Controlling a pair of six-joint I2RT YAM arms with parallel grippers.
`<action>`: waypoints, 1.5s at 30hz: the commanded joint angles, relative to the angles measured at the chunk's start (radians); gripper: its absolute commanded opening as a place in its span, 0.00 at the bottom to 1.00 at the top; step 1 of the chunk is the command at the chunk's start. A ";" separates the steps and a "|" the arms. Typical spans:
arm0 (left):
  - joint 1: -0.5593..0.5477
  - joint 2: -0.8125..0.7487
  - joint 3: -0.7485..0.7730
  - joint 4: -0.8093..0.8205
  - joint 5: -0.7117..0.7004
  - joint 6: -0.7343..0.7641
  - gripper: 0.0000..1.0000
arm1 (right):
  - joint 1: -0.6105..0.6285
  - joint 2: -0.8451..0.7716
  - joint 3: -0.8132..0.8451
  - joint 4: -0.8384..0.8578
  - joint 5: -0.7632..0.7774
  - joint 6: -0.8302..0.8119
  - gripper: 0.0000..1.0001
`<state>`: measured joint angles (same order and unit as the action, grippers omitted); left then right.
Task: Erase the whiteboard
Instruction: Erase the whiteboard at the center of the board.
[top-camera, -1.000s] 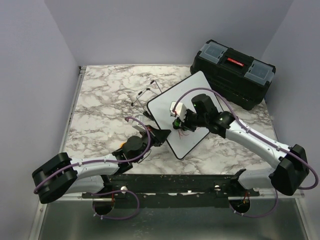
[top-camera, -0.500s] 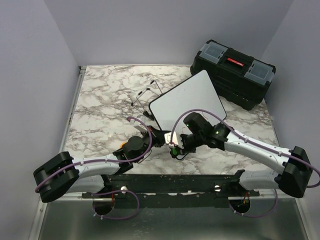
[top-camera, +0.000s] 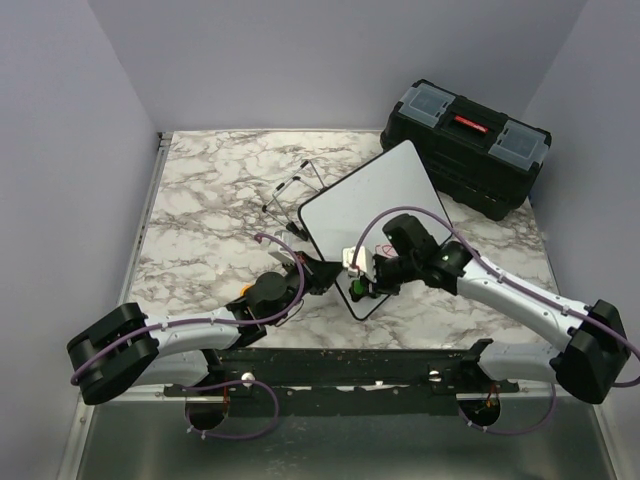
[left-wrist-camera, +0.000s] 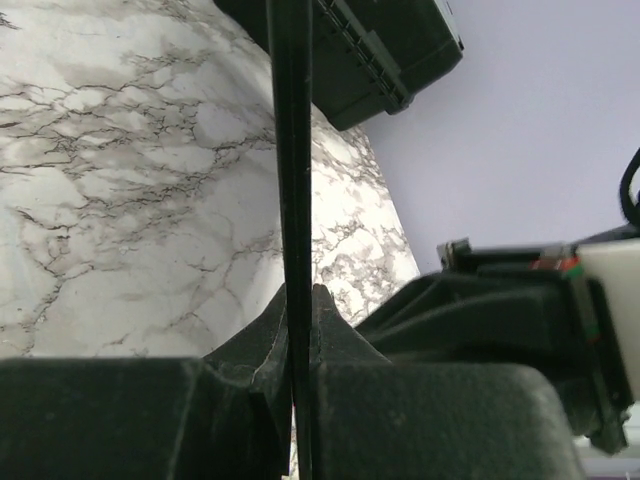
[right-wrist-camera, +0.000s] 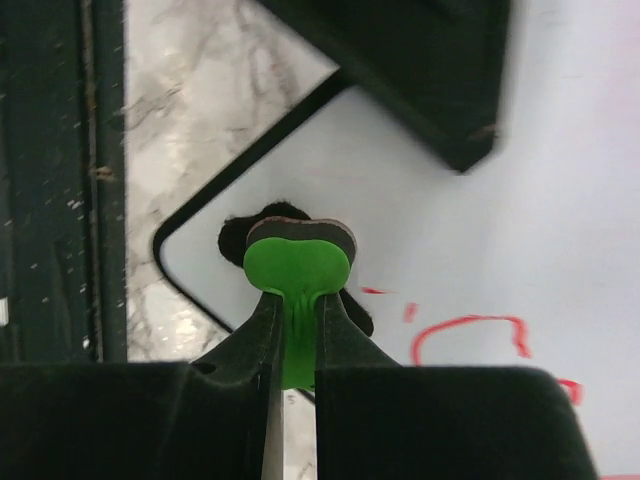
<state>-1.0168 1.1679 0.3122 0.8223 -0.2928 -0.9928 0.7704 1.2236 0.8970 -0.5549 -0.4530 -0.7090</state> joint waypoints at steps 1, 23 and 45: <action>-0.017 -0.017 0.063 0.191 0.089 -0.012 0.00 | 0.061 0.000 -0.101 -0.084 -0.098 -0.073 0.01; -0.016 -0.047 0.039 0.179 0.080 -0.009 0.00 | 0.023 -0.149 -0.148 -0.009 -0.052 -0.074 0.01; -0.014 -0.072 0.033 0.176 0.081 0.000 0.00 | -0.052 -0.049 -0.008 0.083 0.120 0.017 0.01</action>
<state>-1.0138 1.1511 0.3168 0.8333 -0.2733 -0.9951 0.7555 1.2144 0.9558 -0.4946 -0.4213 -0.6403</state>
